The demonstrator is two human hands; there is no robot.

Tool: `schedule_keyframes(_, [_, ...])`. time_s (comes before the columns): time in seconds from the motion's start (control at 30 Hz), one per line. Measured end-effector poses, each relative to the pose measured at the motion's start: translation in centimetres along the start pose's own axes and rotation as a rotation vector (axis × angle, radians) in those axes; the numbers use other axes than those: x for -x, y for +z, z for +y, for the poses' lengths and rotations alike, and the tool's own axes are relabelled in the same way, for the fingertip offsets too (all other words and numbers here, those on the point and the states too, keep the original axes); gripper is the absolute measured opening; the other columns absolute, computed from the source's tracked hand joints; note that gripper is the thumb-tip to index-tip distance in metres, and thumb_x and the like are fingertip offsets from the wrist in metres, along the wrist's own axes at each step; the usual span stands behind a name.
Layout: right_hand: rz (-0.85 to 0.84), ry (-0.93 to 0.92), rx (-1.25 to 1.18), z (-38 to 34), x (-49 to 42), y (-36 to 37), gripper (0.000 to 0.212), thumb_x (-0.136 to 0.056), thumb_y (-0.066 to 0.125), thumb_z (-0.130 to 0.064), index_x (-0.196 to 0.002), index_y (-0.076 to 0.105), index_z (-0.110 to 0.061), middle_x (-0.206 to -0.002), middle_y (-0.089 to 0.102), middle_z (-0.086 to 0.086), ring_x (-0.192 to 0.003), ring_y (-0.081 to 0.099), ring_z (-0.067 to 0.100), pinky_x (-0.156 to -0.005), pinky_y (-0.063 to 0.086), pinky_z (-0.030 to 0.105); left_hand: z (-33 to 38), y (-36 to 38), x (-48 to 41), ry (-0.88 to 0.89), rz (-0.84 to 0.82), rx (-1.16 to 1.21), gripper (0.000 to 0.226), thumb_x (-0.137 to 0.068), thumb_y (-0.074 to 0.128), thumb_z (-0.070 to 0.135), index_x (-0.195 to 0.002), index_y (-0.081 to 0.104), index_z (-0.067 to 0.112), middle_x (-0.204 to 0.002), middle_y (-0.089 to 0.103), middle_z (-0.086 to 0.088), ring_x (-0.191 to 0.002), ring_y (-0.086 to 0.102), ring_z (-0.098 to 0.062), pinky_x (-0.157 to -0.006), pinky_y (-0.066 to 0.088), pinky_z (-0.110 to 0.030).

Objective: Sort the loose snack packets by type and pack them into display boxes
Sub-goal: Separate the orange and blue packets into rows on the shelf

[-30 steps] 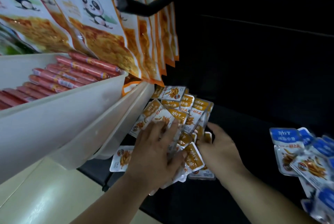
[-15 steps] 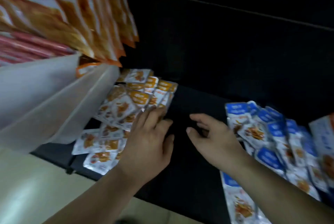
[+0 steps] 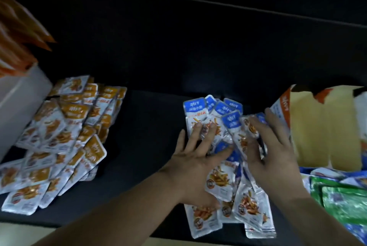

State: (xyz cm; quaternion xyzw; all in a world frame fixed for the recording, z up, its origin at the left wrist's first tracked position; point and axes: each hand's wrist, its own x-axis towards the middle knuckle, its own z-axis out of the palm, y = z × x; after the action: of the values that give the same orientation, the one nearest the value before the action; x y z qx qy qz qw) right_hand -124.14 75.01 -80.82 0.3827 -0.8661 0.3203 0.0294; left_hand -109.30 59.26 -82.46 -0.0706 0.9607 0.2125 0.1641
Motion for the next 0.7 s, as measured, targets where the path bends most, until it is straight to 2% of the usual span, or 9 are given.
schedule_keyframes(0.07, [-0.043, 0.115, 0.048, 1.7, 0.1, 0.4, 0.051, -0.099, 0.058, -0.031, -0.148, 0.050, -0.023, -0.163, 0.032, 0.009, -0.152, 0.029, 0.028, -0.114, 0.039, 0.056, 0.1, 0.5, -0.8, 0.001, -0.037, -0.009, 0.127, -0.072, 0.072, 0.078, -0.154, -0.022, 0.054, -0.155, -0.053, 0.002, -0.138, -0.054, -0.029, -0.118, -0.021, -0.063])
schedule_keyframes(0.1, [-0.108, 0.229, 0.072, 2.3, 0.1, 0.7, 0.059, -0.099, 0.053, -0.043, -0.154, 0.043, -0.024, -0.165, 0.029, 0.010, -0.155, 0.022, 0.030, -0.120, 0.031, 0.057, 0.1, 0.9, -0.9, -0.003, -0.045, -0.004, 0.126, -0.071, 0.070, 0.081, -0.153, -0.023, 0.056, -0.156, -0.051, 0.002, -0.139, -0.054, -0.029, -0.119, -0.022, -0.062])
schedule_keyframes(0.2, [-0.380, 0.519, 0.058, 2.7, 0.2, 1.6, 0.073, -0.100, 0.041, -0.064, -0.162, 0.009, -0.044, -0.173, 0.001, -0.001, -0.158, -0.001, 0.027, -0.126, 0.010, 0.051, -0.2, 1.4, -0.9, -0.032, -0.032, -0.024, 0.124, -0.070, 0.062, 0.089, -0.149, -0.029, 0.058, -0.156, -0.051, 0.003, -0.139, -0.054, -0.027, -0.119, -0.024, -0.059])
schedule_keyframes(0.3, [-0.437, 0.556, 0.038, 1.3, 0.3, 3.3, 0.083, -0.090, 0.024, -0.080, -0.159, -0.009, -0.049, -0.169, -0.023, -0.007, -0.156, -0.018, 0.023, -0.126, -0.003, 0.049, -1.1, 1.2, -0.2, -0.056, -0.001, -0.059, 0.119, -0.072, 0.054, 0.092, -0.150, -0.029, 0.056, -0.160, -0.046, 0.002, -0.141, -0.051, -0.026, -0.121, -0.022, -0.057])
schedule_keyframes(0.37, [-0.437, 0.561, 0.044, -0.6, 0.4, 4.9, 0.087, -0.087, 0.018, -0.082, -0.158, -0.017, -0.046, -0.166, -0.032, -0.004, -0.153, -0.029, 0.023, -0.125, -0.012, 0.047, -2.5, 0.8, 0.8, -0.076, 0.011, -0.080, 0.117, -0.073, 0.049, 0.093, -0.153, -0.026, 0.053, -0.163, -0.041, 0.005, -0.143, -0.049, -0.021, -0.122, -0.021, -0.055])
schedule_keyframes(0.47, [-0.464, 0.550, -0.029, -4.1, 0.6, 7.0, 0.081, -0.099, 0.026, -0.072, -0.158, -0.021, -0.043, -0.163, -0.040, -0.004, -0.148, -0.039, 0.021, -0.123, -0.020, 0.045, -5.4, 0.0, 3.2, -0.126, 0.010, -0.111, 0.118, -0.072, 0.047, 0.094, -0.155, -0.025, 0.050, -0.163, -0.041, 0.009, -0.144, -0.048, -0.018, -0.124, -0.019, -0.051])
schedule_keyframes(0.53, [-0.483, 0.532, -0.092, -6.5, 0.6, 8.3, 0.081, -0.100, 0.028, -0.070, -0.157, -0.022, -0.043, -0.161, -0.042, -0.004, -0.146, -0.042, 0.019, -0.122, -0.023, 0.043, -7.1, -0.7, 5.1, -0.157, -0.007, -0.142, 0.120, -0.073, 0.048, 0.093, -0.156, -0.024, 0.048, -0.161, -0.042, 0.010, -0.145, -0.046, -0.018, -0.125, -0.020, -0.045])
schedule_keyframes(0.63, [-0.503, 0.508, -0.184, -9.9, 0.5, 9.8, 0.085, -0.098, 0.031, -0.071, -0.157, -0.022, -0.043, -0.161, -0.042, -0.004, -0.146, -0.043, 0.019, -0.122, -0.022, 0.044, -8.9, -1.7, 7.6, -0.188, -0.013, -0.127, 0.121, -0.075, 0.052, 0.090, -0.159, -0.020, 0.040, -0.161, -0.040, 0.013, -0.147, -0.041, -0.014, -0.125, -0.016, -0.036])
schedule_keyframes(0.7, [-0.497, 0.486, -0.257, -11.2, 0.6, 9.8, 0.084, -0.097, 0.035, -0.071, -0.159, -0.017, -0.045, -0.163, -0.038, -0.009, -0.149, -0.038, 0.017, -0.125, -0.016, 0.046, -9.8, -2.0, 8.8, -0.187, -0.011, -0.102, 0.120, -0.078, 0.055, 0.085, -0.160, -0.018, 0.036, -0.162, -0.038, 0.014, -0.148, -0.040, -0.010, -0.127, -0.013, -0.035])
